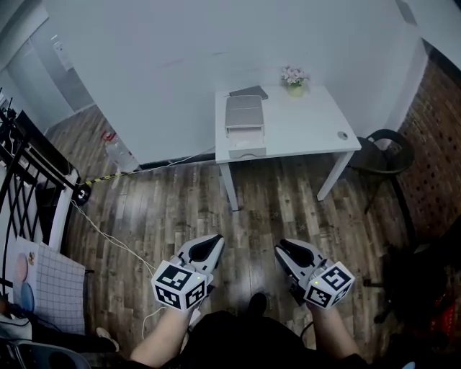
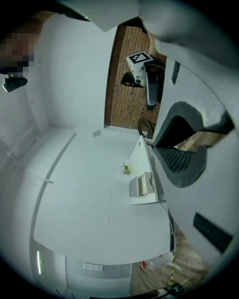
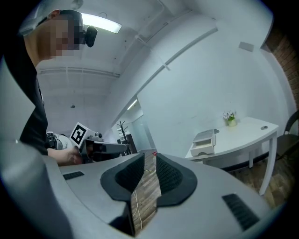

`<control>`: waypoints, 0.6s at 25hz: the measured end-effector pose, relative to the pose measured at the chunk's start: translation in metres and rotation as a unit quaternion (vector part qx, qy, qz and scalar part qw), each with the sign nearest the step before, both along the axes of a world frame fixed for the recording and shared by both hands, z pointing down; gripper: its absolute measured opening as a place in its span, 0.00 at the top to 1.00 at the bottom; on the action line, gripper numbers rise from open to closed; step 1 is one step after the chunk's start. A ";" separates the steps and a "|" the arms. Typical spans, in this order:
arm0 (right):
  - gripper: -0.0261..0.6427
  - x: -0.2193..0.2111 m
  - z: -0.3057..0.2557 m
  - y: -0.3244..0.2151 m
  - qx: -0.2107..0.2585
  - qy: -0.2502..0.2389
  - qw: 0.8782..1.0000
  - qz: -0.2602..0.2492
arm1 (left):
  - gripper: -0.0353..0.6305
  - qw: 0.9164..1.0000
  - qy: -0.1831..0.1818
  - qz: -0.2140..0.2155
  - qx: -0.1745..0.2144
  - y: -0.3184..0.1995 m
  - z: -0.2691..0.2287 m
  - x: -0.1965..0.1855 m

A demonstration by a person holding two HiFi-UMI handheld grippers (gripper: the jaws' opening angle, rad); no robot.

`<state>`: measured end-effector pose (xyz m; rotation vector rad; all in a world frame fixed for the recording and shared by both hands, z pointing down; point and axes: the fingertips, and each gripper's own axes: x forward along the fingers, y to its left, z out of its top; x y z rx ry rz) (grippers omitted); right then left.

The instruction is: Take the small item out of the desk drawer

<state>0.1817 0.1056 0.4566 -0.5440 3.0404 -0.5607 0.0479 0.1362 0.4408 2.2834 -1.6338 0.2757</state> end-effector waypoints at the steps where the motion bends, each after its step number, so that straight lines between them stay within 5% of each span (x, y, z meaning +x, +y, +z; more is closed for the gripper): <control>1: 0.85 -0.002 0.001 -0.004 -0.003 0.002 1.000 -0.003 | 0.93 1.000 0.003 0.000 -0.002 -0.004 0.003 0.001; 15: 0.86 -0.030 0.014 -0.062 -0.022 0.033 0.999 0.019 | 0.93 0.999 0.022 0.031 0.001 -0.097 0.018 -0.030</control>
